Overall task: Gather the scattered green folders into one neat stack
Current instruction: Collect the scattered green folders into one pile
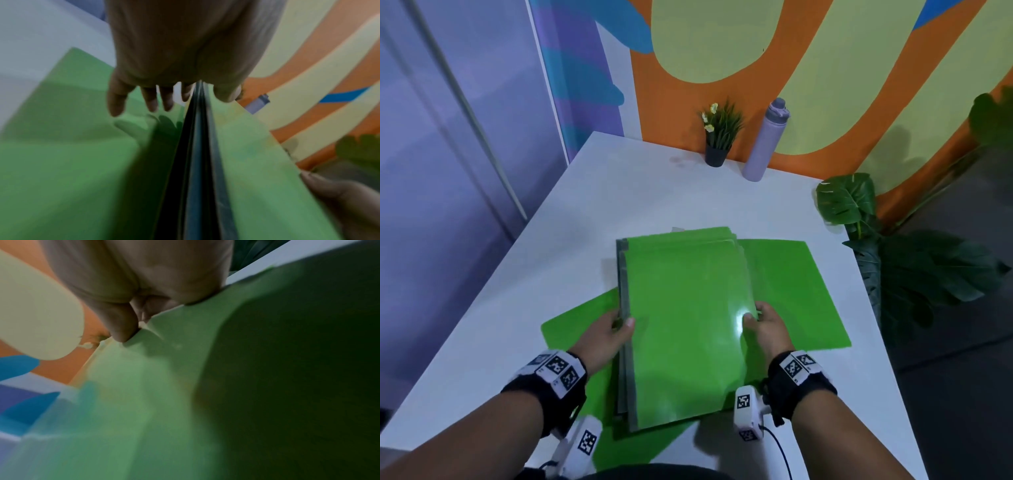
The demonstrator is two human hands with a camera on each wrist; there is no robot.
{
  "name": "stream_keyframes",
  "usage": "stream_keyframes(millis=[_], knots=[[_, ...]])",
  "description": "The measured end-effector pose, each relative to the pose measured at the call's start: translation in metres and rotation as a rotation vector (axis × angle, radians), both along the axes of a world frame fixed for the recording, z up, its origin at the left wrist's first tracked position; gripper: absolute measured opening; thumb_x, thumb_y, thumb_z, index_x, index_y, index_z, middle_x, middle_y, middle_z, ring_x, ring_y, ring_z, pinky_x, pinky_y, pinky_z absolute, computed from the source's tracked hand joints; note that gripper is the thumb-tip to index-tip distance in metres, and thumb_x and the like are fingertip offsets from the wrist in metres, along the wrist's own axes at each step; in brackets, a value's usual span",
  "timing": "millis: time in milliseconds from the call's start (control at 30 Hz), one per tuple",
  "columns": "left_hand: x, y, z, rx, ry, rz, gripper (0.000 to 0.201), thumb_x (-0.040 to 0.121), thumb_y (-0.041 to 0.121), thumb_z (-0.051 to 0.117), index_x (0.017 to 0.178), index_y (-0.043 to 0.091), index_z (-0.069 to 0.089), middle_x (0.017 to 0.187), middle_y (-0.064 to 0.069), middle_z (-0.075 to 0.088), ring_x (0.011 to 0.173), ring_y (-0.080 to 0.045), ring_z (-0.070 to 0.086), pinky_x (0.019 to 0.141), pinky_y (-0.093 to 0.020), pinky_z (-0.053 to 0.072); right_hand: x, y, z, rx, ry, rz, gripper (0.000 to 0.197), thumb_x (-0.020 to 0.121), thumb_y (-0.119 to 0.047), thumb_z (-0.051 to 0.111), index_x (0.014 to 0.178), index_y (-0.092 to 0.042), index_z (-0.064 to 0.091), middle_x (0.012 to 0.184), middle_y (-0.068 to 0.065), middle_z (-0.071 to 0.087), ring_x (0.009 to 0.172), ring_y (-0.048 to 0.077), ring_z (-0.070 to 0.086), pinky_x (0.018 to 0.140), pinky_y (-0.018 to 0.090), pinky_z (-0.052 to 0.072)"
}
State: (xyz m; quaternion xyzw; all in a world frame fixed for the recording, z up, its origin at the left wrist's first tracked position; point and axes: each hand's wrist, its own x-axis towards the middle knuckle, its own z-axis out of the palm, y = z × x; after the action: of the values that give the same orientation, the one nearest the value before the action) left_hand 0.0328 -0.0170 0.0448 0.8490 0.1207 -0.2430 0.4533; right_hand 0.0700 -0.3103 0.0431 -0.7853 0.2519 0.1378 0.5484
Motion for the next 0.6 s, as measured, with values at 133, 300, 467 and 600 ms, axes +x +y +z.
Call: stream_keyframes(millis=[133, 300, 467, 600], knots=[[-0.006, 0.020, -0.042, 0.460, 0.049, -0.217, 0.091, 0.085, 0.054, 0.057, 0.154, 0.012, 0.013, 0.163, -0.016, 0.006, 0.149, -0.035, 0.014, 0.120, -0.049, 0.023, -0.003, -0.021, -0.007, -0.004, -0.020, -0.142, 0.050, 0.093, -0.011, 0.054, 0.140, -0.016, 0.040, 0.147, 0.013, 0.042, 0.131, 0.033, 0.042, 0.109, 0.049, 0.034], [0.007, 0.070, -0.058, 0.766, 0.094, -0.248, 0.095, 0.076, 0.040, 0.073, 0.151, 0.029, 0.016, 0.164, -0.001, 0.001, 0.149, -0.031, 0.010, 0.112, -0.062, 0.029, -0.005, -0.045, -0.005, -0.046, -0.075, -0.265, 0.050, 0.093, -0.011, 0.054, 0.141, -0.014, 0.039, 0.148, 0.013, 0.040, 0.133, 0.034, 0.039, 0.111, 0.049, 0.031], [0.026, 0.084, -0.040, 0.798, 0.031, -0.039, 0.058, 0.087, 0.013, 0.055, 0.143, 0.015, 0.038, 0.143, -0.015, 0.042, 0.126, -0.035, 0.048, 0.101, -0.050, 0.047, 0.000, -0.056, -0.007, -0.035, -0.110, -0.334, 0.049, 0.092, -0.013, 0.055, 0.140, -0.015, 0.042, 0.141, 0.015, 0.048, 0.123, 0.033, 0.048, 0.105, 0.046, 0.039], [0.030, 0.052, -0.045, 0.431, 0.091, 0.044, 0.063, 0.090, 0.034, 0.059, 0.141, 0.003, 0.039, 0.135, -0.020, 0.055, 0.109, -0.034, 0.062, 0.087, -0.039, 0.054, -0.002, -0.051, -0.011, -0.026, -0.099, -0.331, 0.049, 0.091, -0.012, 0.056, 0.138, -0.015, 0.044, 0.141, 0.013, 0.048, 0.124, 0.033, 0.048, 0.106, 0.048, 0.039]])
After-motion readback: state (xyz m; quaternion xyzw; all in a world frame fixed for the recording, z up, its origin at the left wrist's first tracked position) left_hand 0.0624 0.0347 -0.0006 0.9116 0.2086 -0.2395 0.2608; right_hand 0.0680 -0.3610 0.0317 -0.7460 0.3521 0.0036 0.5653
